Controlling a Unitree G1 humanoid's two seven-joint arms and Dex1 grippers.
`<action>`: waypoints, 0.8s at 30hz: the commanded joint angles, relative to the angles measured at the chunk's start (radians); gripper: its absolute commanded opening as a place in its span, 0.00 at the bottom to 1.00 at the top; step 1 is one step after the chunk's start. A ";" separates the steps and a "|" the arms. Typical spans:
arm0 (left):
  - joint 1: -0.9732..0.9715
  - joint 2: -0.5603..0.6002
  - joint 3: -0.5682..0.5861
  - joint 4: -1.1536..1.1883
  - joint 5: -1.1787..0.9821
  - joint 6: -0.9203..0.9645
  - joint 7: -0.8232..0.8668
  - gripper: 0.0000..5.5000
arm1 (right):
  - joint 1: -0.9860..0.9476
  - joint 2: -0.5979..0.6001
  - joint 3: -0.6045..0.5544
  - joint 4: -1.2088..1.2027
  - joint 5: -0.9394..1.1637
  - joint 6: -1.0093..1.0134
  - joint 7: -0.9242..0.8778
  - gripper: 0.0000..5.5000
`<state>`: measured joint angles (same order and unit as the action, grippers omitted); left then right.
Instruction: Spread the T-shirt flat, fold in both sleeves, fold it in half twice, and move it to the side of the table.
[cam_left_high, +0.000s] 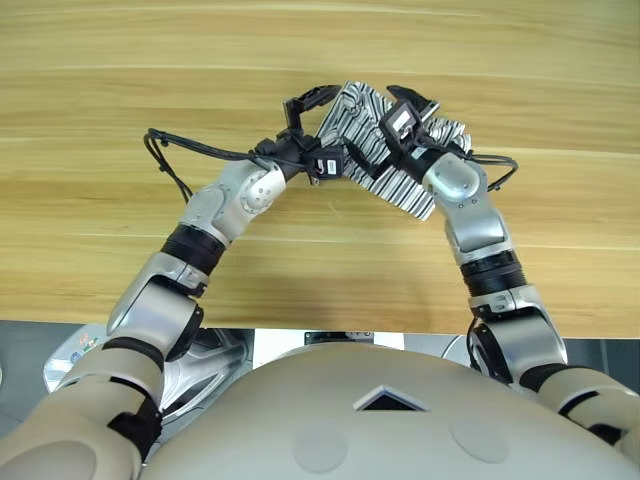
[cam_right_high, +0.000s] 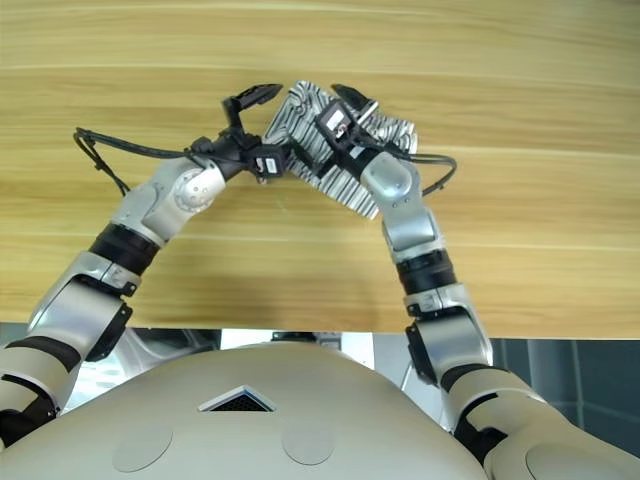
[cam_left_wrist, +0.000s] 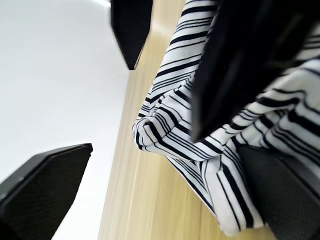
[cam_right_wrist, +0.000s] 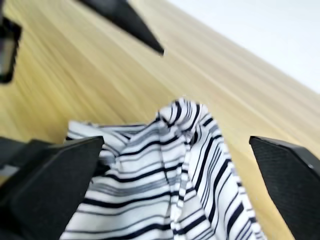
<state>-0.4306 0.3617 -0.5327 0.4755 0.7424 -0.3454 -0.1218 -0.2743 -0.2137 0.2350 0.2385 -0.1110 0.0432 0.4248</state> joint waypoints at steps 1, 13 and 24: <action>0.002 0.002 -0.020 0.039 0.015 0.006 -0.007 0.98 | -0.022 0.005 -0.003 0.021 -0.003 0.007 -0.005 0.98; -0.004 -0.015 -0.035 0.066 0.014 0.002 0.008 0.98 | -0.118 0.020 0.002 0.225 -0.073 -0.021 -0.099 0.98; 0.009 -0.023 -0.043 0.108 0.015 -0.007 0.036 0.98 | -0.227 0.026 -0.145 0.445 0.013 -0.068 -0.170 0.98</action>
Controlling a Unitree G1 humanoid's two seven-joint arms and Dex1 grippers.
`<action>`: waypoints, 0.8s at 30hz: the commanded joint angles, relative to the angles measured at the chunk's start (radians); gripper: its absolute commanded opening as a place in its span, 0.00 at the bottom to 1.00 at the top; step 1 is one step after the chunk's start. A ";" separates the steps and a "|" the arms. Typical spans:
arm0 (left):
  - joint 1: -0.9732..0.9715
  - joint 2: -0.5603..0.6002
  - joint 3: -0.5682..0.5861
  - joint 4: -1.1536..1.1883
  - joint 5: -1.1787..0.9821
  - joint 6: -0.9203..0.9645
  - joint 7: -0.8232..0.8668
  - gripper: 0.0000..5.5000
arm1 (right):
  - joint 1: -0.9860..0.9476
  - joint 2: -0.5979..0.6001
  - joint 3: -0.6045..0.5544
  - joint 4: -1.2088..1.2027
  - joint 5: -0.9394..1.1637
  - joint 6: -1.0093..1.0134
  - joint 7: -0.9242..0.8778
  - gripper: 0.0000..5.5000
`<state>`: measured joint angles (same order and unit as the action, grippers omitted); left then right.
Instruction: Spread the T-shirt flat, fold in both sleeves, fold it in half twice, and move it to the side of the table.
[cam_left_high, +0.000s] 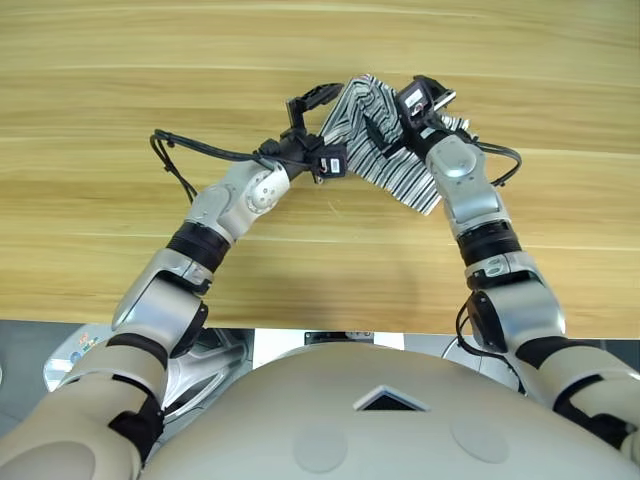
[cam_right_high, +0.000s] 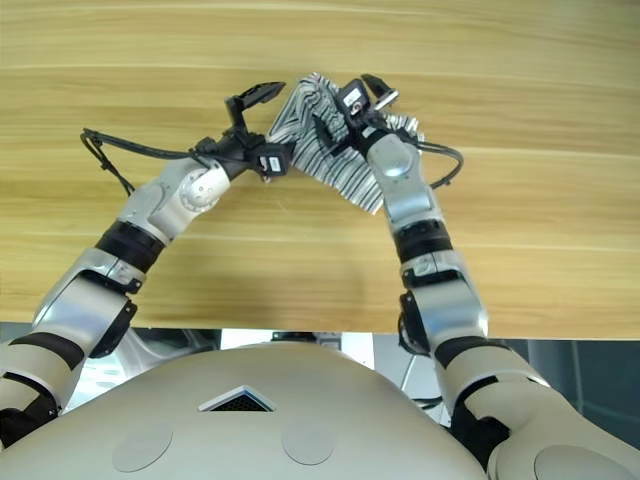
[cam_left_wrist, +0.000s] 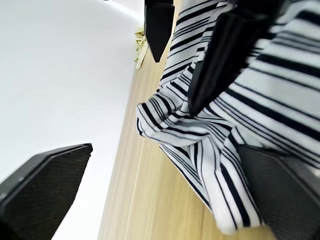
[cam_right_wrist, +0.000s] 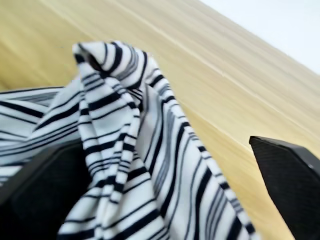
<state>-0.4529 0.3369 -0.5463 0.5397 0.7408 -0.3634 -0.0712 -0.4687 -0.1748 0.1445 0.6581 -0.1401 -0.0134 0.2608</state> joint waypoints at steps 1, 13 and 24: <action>0.031 0.003 -0.030 0.050 0.017 0.011 -0.010 0.98 | -0.035 -0.017 -0.072 0.023 0.059 -0.012 0.006 0.98; 0.022 0.002 -0.043 0.100 0.023 0.011 0.030 0.98 | -0.079 -0.128 -0.229 0.227 0.170 -0.064 0.059 0.98; 0.015 0.003 -0.048 0.123 0.018 0.003 0.047 0.98 | -0.085 -0.129 -0.275 0.254 0.210 -0.222 0.107 0.98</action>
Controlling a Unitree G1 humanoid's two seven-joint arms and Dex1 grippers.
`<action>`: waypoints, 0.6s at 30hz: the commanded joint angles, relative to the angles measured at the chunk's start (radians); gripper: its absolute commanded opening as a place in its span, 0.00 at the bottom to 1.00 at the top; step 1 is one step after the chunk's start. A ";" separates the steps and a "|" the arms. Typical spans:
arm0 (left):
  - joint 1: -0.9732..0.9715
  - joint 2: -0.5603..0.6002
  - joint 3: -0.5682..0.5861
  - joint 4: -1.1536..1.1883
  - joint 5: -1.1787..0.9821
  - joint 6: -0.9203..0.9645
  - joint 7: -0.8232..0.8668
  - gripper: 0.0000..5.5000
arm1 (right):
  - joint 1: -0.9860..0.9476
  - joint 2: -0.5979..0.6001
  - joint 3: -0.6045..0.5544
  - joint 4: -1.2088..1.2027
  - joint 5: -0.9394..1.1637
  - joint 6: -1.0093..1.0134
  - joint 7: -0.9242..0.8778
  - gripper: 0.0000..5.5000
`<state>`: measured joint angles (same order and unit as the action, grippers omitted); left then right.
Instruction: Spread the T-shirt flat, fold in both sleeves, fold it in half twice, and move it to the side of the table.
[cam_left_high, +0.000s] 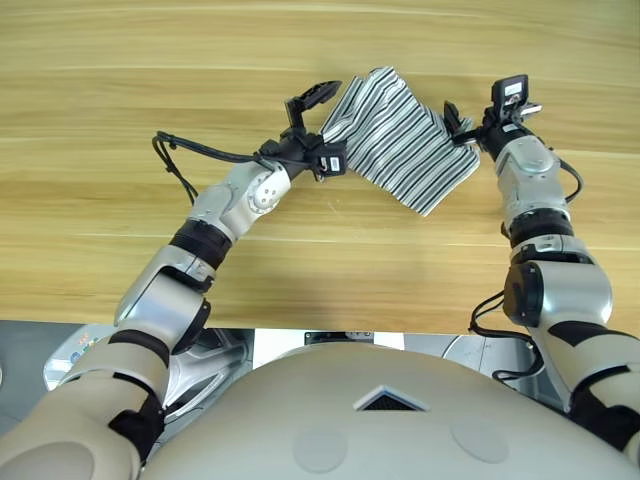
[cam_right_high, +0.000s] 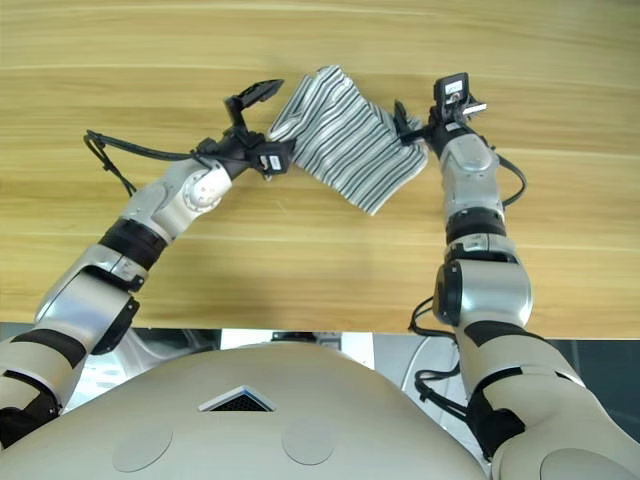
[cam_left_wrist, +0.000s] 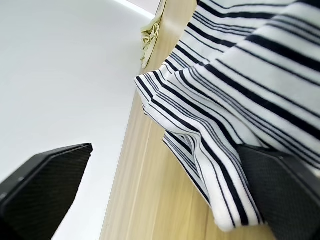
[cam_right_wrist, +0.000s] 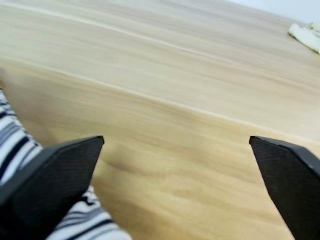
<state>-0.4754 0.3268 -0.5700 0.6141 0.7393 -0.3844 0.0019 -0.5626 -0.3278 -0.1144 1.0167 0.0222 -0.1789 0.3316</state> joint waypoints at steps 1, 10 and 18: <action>0.038 0.013 -0.024 0.049 0.019 0.024 -0.025 0.98 | 0.025 0.034 -0.024 -0.171 0.075 -0.070 0.059 0.98; 0.032 0.004 -0.023 0.051 0.019 0.015 0.005 0.98 | 0.210 0.092 0.169 -0.612 0.017 -0.065 0.160 0.98; 0.041 -0.007 0.016 0.004 -0.058 -0.018 -0.011 0.94 | 0.152 0.092 0.271 -0.355 -0.192 -0.089 0.009 0.98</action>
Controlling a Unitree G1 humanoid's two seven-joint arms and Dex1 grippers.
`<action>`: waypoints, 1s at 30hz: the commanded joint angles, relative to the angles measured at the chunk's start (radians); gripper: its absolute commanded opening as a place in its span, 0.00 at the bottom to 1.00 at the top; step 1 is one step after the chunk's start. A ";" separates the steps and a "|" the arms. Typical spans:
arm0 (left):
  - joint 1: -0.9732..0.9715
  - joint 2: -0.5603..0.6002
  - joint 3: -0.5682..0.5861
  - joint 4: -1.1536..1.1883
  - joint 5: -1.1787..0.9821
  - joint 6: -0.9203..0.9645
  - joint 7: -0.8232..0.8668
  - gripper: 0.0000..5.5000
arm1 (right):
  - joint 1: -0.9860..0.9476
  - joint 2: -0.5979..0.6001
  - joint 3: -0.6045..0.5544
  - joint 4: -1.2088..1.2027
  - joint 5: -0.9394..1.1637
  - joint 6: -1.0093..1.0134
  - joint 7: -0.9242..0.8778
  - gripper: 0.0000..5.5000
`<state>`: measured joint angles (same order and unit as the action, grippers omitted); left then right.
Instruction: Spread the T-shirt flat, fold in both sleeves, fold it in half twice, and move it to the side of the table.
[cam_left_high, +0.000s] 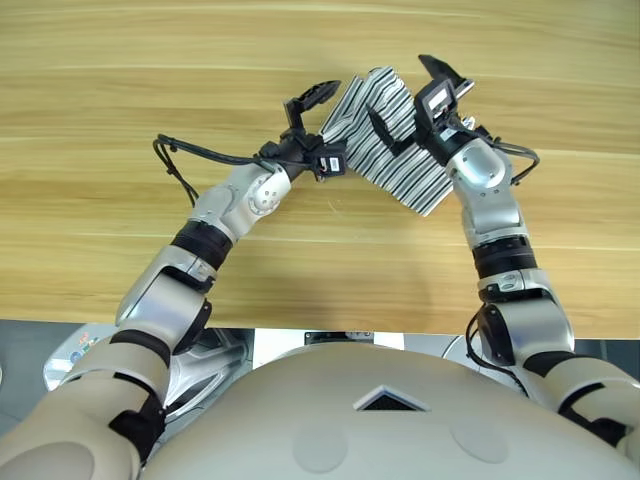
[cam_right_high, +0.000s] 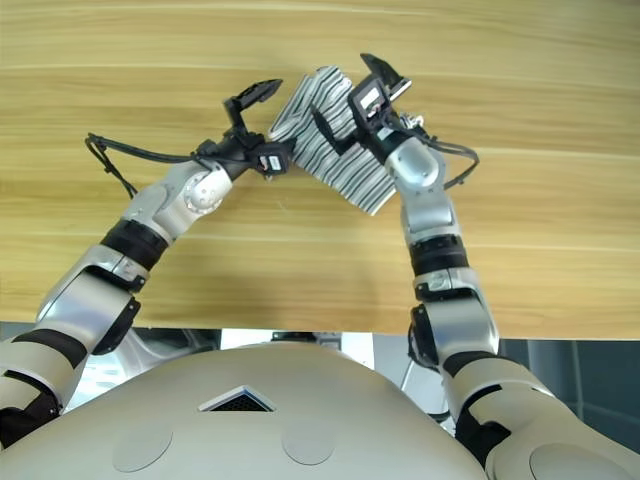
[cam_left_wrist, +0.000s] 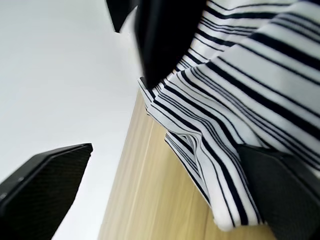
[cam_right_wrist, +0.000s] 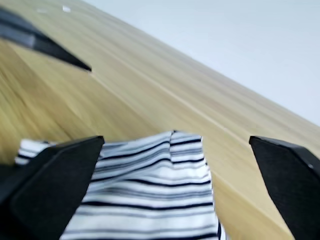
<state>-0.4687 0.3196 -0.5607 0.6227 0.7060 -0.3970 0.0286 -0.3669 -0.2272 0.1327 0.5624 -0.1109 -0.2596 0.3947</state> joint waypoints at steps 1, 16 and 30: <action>0.035 0.001 0.010 -0.010 -0.031 -0.007 -0.038 0.94 | -0.052 -0.008 0.028 0.128 -0.071 -0.013 -0.068 0.98; 0.049 -0.027 0.179 -0.076 -0.204 -0.066 -0.002 0.94 | -0.234 -0.129 -0.067 0.714 -0.089 0.192 -0.399 0.98; 0.007 -0.024 0.556 0.324 -0.587 -0.074 0.025 0.94 | -0.071 -0.452 -0.034 0.806 -0.175 0.315 -0.347 0.98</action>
<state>-0.4229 0.2879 -0.0373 0.8812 0.1475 -0.4739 0.0394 -0.5741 -0.7206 0.1058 1.2757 -0.2922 -0.0219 -0.0675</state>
